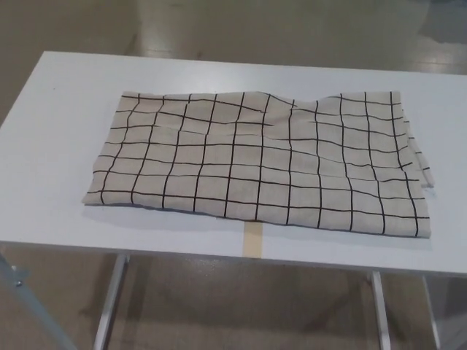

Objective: Use the left hand to fold a white towel with checkered patterns in half.

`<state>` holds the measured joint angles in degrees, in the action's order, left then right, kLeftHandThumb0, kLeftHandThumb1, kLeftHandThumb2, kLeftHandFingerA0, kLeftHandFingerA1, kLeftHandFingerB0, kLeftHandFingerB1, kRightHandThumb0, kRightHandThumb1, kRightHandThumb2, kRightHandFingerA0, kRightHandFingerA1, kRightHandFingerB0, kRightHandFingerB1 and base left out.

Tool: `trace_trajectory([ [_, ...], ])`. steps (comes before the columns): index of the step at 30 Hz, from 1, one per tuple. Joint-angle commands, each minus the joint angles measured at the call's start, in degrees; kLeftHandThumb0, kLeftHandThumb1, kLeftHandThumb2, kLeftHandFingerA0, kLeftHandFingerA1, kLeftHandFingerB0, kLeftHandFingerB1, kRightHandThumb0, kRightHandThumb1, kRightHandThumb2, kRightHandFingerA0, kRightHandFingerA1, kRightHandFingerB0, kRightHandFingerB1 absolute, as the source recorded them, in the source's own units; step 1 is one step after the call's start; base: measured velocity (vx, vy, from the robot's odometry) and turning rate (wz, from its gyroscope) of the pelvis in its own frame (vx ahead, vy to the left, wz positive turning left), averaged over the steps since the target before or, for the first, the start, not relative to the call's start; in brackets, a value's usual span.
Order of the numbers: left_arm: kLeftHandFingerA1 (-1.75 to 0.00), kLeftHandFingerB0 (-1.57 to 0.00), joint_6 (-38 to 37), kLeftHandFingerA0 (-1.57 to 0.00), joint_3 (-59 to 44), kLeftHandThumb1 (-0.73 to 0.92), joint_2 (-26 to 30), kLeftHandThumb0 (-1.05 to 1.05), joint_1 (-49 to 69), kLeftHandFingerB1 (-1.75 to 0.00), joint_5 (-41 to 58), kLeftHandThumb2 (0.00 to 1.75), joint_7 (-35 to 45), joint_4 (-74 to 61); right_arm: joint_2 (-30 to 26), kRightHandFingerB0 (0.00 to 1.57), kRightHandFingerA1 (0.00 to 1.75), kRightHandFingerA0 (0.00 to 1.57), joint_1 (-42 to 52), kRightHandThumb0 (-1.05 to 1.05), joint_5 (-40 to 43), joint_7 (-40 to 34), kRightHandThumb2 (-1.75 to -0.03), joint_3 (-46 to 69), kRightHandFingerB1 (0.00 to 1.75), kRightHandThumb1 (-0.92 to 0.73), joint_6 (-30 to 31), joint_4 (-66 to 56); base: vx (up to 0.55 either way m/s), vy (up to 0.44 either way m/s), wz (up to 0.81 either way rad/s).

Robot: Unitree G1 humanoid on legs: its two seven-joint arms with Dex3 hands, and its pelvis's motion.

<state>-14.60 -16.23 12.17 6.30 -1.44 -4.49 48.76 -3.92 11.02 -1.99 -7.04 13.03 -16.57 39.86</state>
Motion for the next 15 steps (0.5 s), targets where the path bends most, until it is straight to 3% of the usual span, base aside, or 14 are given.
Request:
trace_trajectory([
  [1, -0.44, -0.38, -11.49, -0.4, -4.21, 0.47, -1.65, -0.35, -0.81, -0.35, 3.63, 0.55, -5.09, 0.96, 2.25, 0.2, 0.35, 0.24, 0.06, -0.34, 3.08, -5.88, -0.64, 4.35, 0.35, -0.82, -12.46, -1.19, 0.0, 0.0, 0.0],
  [7, -0.42, -0.33, -12.17, -0.34, -4.85, 0.47, -1.79, -0.36, -0.43, -0.34, 3.65, 0.55, -3.01, 1.36, 2.8, 0.2, 0.35, 0.25, 0.01, -0.34, 2.72, -5.54, -0.64, 4.93, 0.35, -0.82, -13.46, -0.6, 0.0, 0.0, 0.0],
  [8, -0.38, -0.21, -11.96, -0.24, -4.98, 0.47, -1.6, -0.42, -0.3, -0.31, 4.37, 0.55, -1.27, 1.43, 2.93, 0.2, 0.35, 0.25, 0.15, -0.34, 2.72, -5.56, -0.64, 4.97, 0.35, -0.82, -13.6, -0.62, 0.0, 0.0, 0.0],
  [9, -0.5, 0.0, -11.34, 0.0, -5.47, 0.34, -1.78, -0.29, 0.55, -0.51, 6.3, 0.88, 1.88, 0.48, 3.09, 0.2, 0.35, 0.25, 0.92, -0.34, 2.37, -5.77, -0.64, 4.87, 0.35, -0.82, -14.12, -0.93, 0.0, 0.0, 0.0],
  [10, -0.5, 0.0, -11.21, 0.0, -5.67, 0.34, -1.9, -0.29, 0.89, -0.51, 7.02, 0.88, 2.98, 0.12, 3.13, 0.2, 0.35, 0.25, 1.21, -0.34, 2.22, -5.86, -0.64, 4.83, 0.35, -0.82, -14.43, -0.98, 0.0, 0.0, 0.0],
  [11, -0.34, -0.03, -10.66, -0.1, -6.02, 0.46, -2.1, -0.46, 1.32, -0.26, 8.31, 0.54, 4.67, -0.94, 3.28, 0.2, 0.36, 0.25, 1.6, -0.34, 1.81, -6.09, -0.64, 4.6, 0.35, -0.82, -14.96, -1.28, 0.0, 0.0, 0.0],
  [12, -0.34, -0.03, -10.5, -0.1, -6.13, 0.46, -2.17, -0.46, 1.45, -0.26, 8.69, 0.54, 5.19, -1.26, 3.32, 0.2, 0.36, 0.25, 1.71, -0.34, 1.69, -6.16, -0.64, 4.52, 0.35, -0.82, -15.14, -1.35, 0.0, 0.0, 0.0],
  [13, -0.19, 0.0, -9.28, -0.06, -6.54, 0.33, -2.59, -0.51, 2.69, -0.14, 11.19, 0.7, 8.07, -4.94, 3.49, 0.2, 0.36, 0.24, 2.69, -0.35, 0.39, -6.59, -0.64, 3.68, 0.36, -0.82, -15.98, -2.59, 0.0, 0.0, 0.0],
  [14, -0.03, 0.0, -8.94, -0.02, -6.44, 0.35, -2.9, -0.56, 3.94, -0.06, 12.43, 0.68, 9.29, -8.49, 3.81, 0.2, 0.4, 0.21, 3.43, -0.41, -0.01, -6.28, -0.74, 3.11, 0.41, -0.78, -16.97, -3.37, 0.0, 0.0, 0.0],
  [15, 0.0, 0.0, -9.12, 0.0, -6.27, 0.36, -3.33, -0.6, 5.78, -0.03, 13.73, 0.68, 10.48, -13.76, 4.23, 0.2, 0.4, 0.2, 4.28, -0.41, -0.35, -5.77, -0.75, 2.23, 0.41, -0.78, -18.5, -4.01, 0.0, 0.0, 0.0],
])
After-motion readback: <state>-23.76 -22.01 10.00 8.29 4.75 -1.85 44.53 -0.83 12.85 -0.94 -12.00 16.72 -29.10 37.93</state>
